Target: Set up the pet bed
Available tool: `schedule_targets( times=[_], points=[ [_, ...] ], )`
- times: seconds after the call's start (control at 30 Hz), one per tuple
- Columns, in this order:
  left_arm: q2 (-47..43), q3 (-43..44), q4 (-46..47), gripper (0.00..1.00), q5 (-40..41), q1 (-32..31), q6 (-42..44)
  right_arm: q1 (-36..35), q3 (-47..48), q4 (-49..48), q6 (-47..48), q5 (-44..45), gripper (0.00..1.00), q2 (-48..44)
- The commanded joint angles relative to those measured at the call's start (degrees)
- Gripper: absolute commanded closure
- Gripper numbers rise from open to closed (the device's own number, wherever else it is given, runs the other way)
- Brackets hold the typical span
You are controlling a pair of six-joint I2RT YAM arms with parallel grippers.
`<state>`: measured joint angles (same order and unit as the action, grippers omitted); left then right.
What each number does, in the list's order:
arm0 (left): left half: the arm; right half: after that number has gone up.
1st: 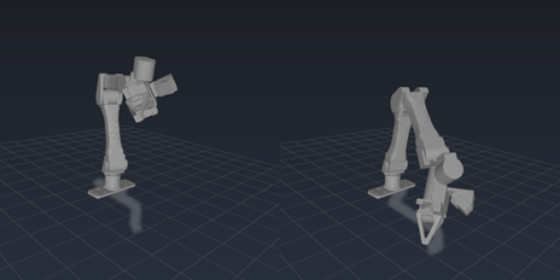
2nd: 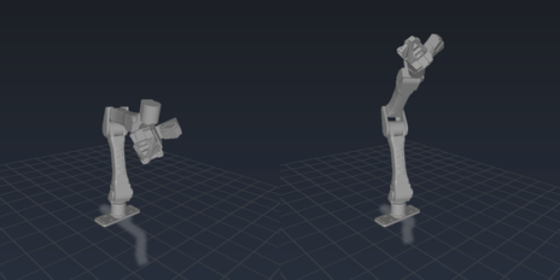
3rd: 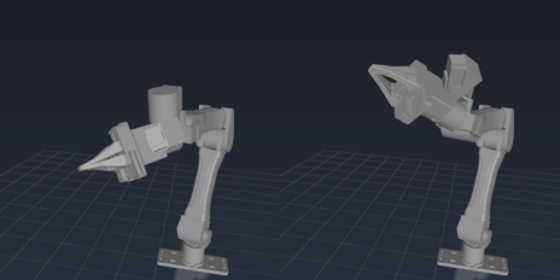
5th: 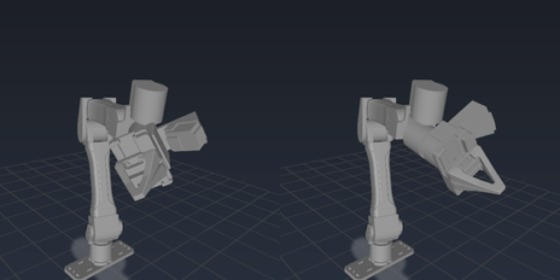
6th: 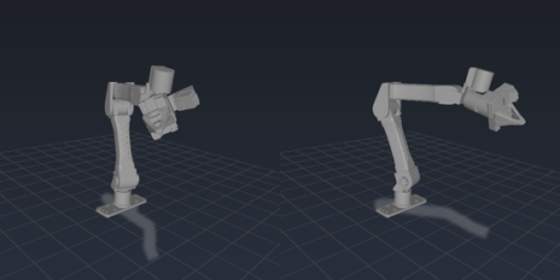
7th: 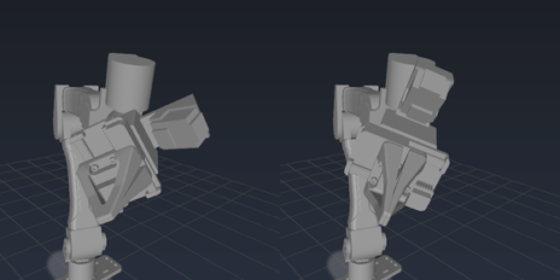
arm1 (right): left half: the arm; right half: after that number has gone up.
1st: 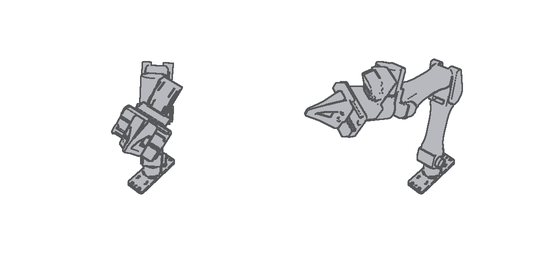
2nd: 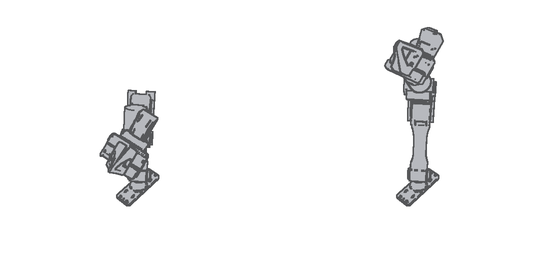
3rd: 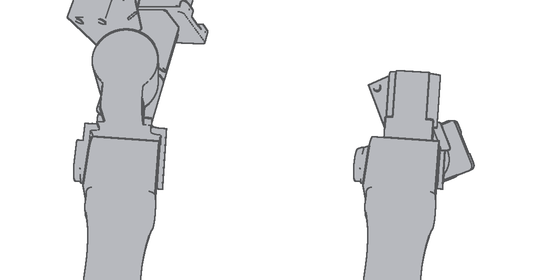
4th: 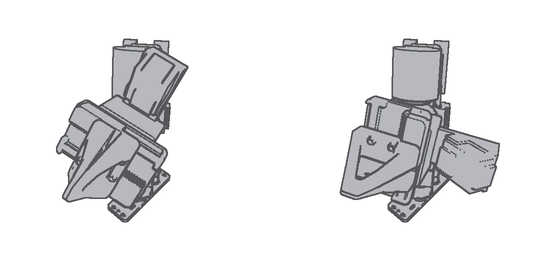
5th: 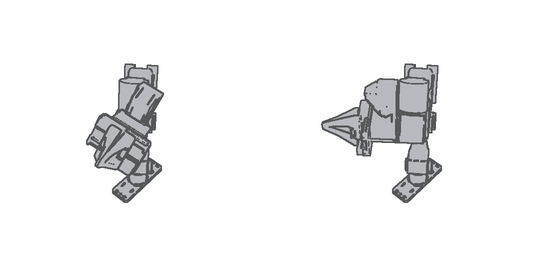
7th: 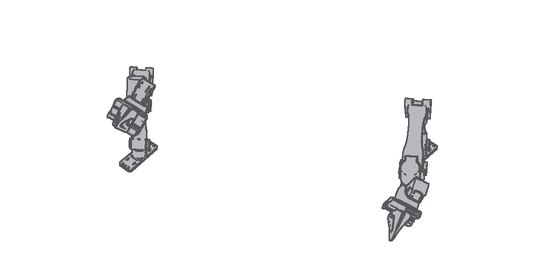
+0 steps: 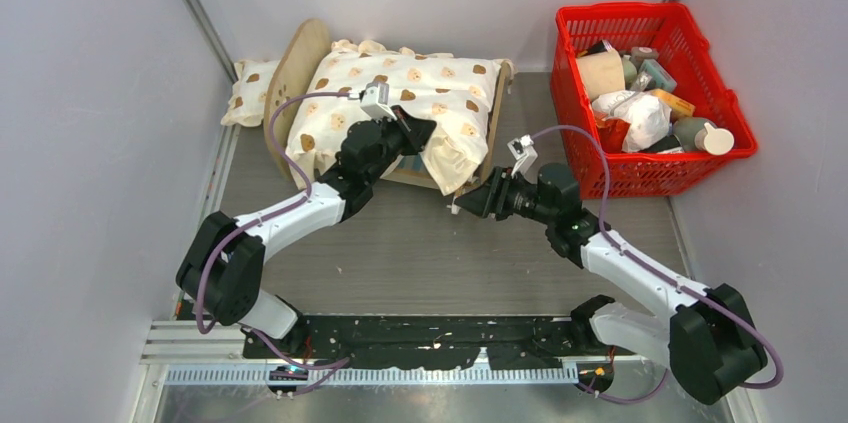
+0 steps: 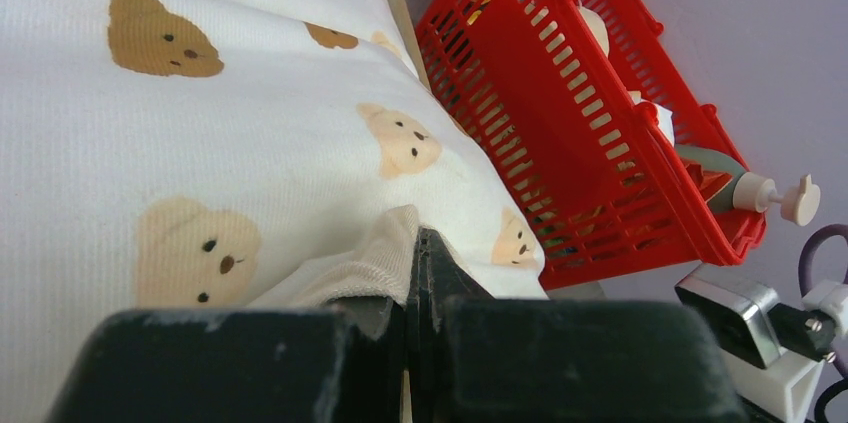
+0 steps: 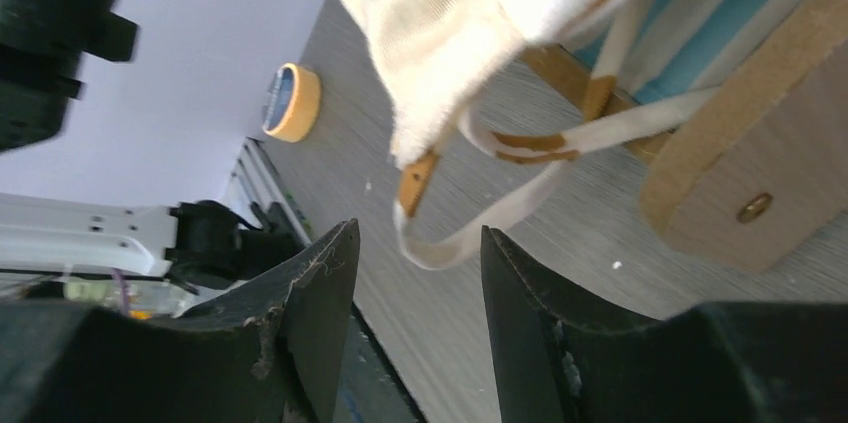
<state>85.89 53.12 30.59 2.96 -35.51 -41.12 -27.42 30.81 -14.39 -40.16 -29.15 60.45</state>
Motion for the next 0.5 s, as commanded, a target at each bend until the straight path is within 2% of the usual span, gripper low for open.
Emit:
schedule_targets(
  times=[0.0, 0.2, 0.47],
  points=[
    [-0.4, 0.1, 4.5, 1.00, 0.4, 0.3, 0.4, -1.4, -2.8, -9.8, 8.6, 3.7, 0.45, 2.0],
    [-0.2, -0.2, 4.9, 1.00, 0.4, 0.3, 0.2, -3.6, -1.3, -15.6, 10.0, 3.1, 0.42, 6.4],
    [0.3, 0.4, 5.3, 1.00, -0.1, 0.3, -0.4, -8.9, 2.5, -10.5, 15.7, 11.3, 0.40, 7.9]
  ],
)
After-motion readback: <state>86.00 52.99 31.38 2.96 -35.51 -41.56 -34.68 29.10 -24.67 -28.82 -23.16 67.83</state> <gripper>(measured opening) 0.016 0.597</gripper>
